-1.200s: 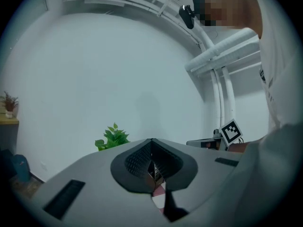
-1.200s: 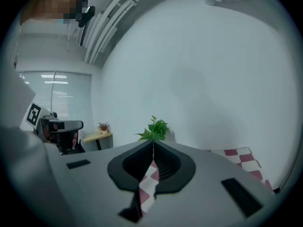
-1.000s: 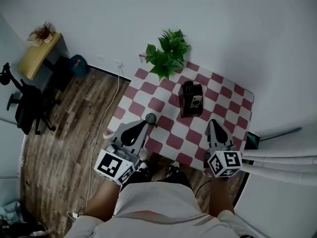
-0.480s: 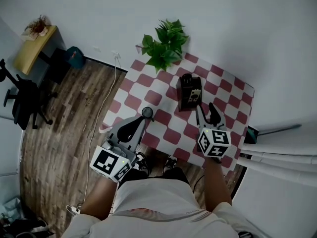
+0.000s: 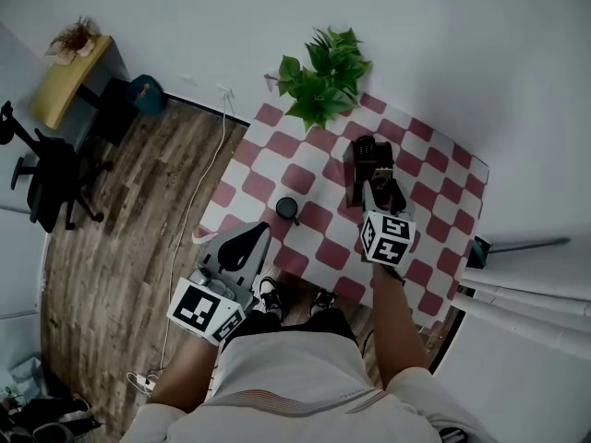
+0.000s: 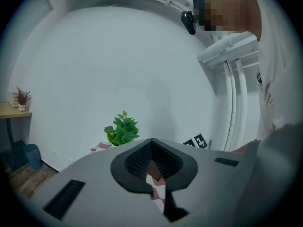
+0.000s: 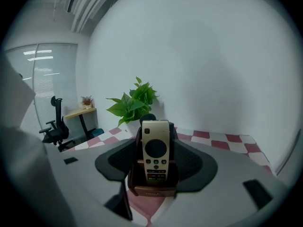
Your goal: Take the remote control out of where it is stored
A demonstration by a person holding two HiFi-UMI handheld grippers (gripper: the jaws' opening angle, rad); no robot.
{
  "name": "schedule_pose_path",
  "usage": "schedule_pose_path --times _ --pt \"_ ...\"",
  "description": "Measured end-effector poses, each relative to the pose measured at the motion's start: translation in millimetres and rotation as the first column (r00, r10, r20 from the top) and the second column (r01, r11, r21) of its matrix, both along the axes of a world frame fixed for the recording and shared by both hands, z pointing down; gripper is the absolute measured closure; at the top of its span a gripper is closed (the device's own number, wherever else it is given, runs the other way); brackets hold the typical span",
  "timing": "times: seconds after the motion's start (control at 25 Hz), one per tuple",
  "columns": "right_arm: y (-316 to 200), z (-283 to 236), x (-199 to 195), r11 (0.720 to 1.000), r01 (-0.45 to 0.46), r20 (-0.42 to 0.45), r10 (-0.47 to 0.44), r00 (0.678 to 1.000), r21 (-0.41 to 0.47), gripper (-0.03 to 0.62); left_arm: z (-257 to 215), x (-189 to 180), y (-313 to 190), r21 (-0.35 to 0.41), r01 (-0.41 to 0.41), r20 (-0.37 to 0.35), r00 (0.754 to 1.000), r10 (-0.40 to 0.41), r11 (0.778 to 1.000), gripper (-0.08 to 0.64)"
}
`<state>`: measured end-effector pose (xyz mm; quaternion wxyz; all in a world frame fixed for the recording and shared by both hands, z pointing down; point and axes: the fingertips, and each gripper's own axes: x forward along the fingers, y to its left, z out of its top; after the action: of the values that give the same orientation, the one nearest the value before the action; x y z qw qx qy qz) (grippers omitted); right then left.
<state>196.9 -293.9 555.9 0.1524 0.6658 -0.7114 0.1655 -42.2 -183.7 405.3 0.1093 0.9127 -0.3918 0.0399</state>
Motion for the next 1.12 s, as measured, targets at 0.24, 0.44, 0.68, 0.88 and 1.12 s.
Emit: schedule_pose_path --times 0.24,0.44,0.68,0.88,1.12 --pt "-0.7 21.6 0.6 0.999 -0.042 0.016 0.042 0.999 -0.012 0.359 6.8 -4.3 1.5 -0.015 0.0 0.018 1.0 0.0 1.0 0.554" --pt "-1.2 25.3 5.6 0.998 -0.061 0.013 0.061 0.998 -0.003 0.405 8.6 -2.7 4.5 -0.022 -0.007 0.024 1.0 0.007 1.0 0.554" --pt "6.4 -19.2 1.4 0.998 -0.016 0.065 0.012 0.998 0.06 0.405 6.9 7.0 6.3 -0.014 -0.03 0.014 0.999 0.03 0.999 0.554" --pt "28.7 -79.5 16.5 0.993 0.015 0.082 -0.025 0.996 0.121 0.405 -1.9 25.2 8.8 0.01 -0.072 -0.015 0.997 0.073 0.997 0.554" --pt "68.8 -91.1 55.9 0.999 0.05 -0.039 -0.05 0.998 -0.022 0.407 -15.9 56.3 11.4 0.048 -0.142 -0.053 0.988 0.144 0.989 0.554"
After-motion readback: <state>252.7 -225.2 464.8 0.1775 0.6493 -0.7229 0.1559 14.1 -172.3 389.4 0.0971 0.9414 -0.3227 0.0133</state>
